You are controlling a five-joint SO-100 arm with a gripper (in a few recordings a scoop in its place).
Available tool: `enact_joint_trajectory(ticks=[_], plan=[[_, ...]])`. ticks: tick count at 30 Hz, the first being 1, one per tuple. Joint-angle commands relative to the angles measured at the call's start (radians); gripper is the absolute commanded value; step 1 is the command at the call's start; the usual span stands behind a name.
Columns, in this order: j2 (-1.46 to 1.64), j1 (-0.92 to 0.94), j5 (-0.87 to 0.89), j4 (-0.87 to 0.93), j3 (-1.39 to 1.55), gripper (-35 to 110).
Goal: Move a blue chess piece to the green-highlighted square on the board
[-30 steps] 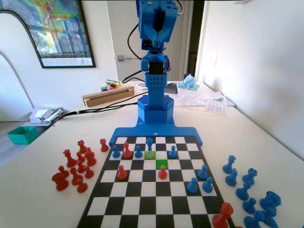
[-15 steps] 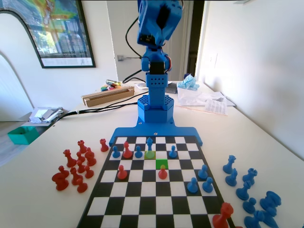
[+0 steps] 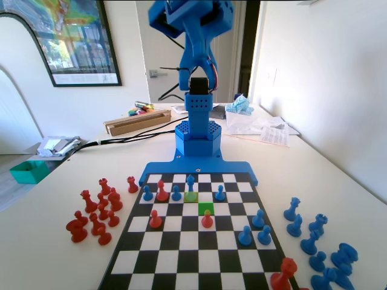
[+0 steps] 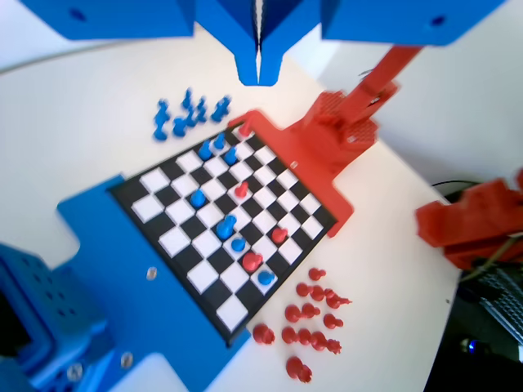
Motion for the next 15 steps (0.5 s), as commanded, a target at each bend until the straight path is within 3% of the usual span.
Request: enact_joint_trajectory(ticks=[1, 15], plan=[[-0.118, 0.034, -0.074, -0.014, -0.075, 1], [-0.430, 0.121, -0.103, -0.202, 0.057, 9]])
